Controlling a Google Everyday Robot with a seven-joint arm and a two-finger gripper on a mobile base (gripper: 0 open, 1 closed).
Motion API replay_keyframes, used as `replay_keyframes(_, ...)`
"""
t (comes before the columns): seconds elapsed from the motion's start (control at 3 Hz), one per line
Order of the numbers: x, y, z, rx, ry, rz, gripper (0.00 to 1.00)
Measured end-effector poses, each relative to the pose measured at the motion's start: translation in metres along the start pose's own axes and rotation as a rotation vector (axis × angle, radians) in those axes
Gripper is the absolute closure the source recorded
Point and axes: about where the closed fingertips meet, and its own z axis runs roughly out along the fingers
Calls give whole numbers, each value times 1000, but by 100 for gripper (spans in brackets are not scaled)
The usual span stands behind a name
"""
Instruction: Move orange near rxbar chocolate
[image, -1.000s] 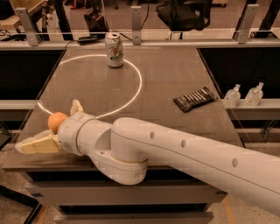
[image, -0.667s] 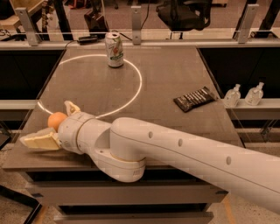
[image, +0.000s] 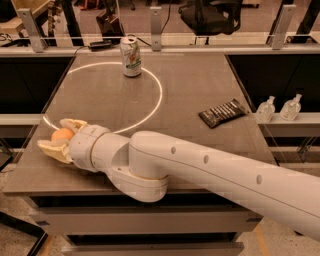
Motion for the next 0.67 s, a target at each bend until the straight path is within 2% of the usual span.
replay_keyframes(0.33,4,-1,-4,-25,3,-38,89)
replay_keyframes(0.67,12,-17,-16,-34,8,-69,100)
